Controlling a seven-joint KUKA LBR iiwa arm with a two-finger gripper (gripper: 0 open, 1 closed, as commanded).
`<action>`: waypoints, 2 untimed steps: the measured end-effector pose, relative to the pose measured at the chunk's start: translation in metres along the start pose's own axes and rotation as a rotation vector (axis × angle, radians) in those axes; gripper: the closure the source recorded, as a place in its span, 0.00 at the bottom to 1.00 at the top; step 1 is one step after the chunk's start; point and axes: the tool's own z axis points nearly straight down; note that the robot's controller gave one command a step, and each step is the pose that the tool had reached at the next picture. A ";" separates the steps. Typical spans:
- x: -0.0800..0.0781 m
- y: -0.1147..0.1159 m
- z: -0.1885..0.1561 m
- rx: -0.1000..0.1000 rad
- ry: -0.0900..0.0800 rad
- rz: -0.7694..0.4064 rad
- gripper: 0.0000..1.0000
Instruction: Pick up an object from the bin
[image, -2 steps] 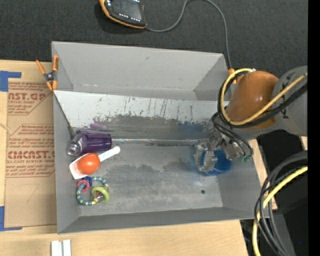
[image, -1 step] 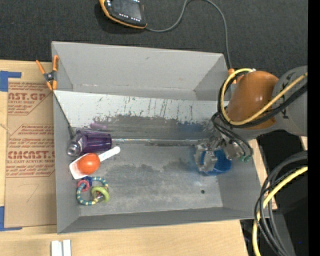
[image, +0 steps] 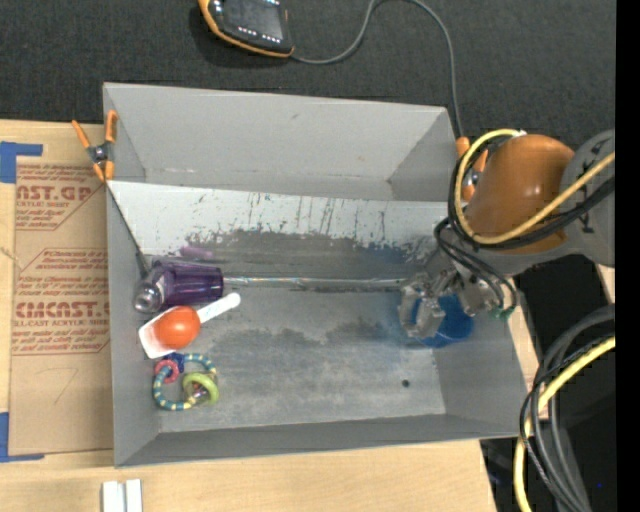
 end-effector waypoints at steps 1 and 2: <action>-0.008 -0.006 -0.072 0.000 0.004 0.009 1.00; -0.009 -0.007 -0.086 0.001 0.001 0.009 1.00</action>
Offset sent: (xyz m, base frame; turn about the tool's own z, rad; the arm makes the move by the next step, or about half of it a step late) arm 0.0063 -0.0081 0.0735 0.0224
